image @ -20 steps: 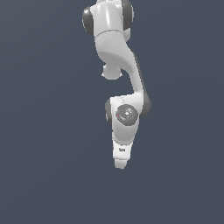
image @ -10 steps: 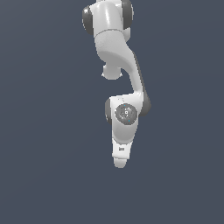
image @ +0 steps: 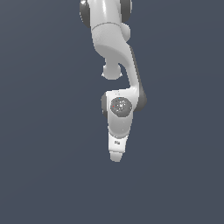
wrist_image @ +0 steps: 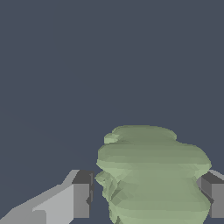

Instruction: Pick up the object and move it to a goal position.

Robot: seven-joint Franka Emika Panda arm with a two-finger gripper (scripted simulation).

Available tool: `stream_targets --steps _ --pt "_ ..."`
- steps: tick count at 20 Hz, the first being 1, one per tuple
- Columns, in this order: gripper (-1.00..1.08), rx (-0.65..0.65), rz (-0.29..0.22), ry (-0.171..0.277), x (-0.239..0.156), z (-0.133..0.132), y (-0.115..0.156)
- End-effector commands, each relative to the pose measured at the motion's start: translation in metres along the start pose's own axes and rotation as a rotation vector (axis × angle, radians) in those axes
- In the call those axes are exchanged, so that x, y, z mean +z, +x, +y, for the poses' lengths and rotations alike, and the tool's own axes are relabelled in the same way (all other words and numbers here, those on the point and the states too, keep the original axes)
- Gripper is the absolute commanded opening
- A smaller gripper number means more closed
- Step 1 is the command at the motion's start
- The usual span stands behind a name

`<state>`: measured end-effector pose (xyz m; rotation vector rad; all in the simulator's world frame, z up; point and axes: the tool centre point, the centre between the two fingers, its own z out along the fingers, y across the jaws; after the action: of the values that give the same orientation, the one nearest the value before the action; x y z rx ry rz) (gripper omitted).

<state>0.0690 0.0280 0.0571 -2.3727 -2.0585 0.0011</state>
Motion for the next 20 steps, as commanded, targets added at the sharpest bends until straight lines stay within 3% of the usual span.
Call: stream_targets --steps 1,20 --pt "-1.0 0.001 0.0 0.0 -0.004 -0.008 -0.008" --pt "-1.0 0.001 -0.001 0.0 -0.044 -0.102 -0.1"
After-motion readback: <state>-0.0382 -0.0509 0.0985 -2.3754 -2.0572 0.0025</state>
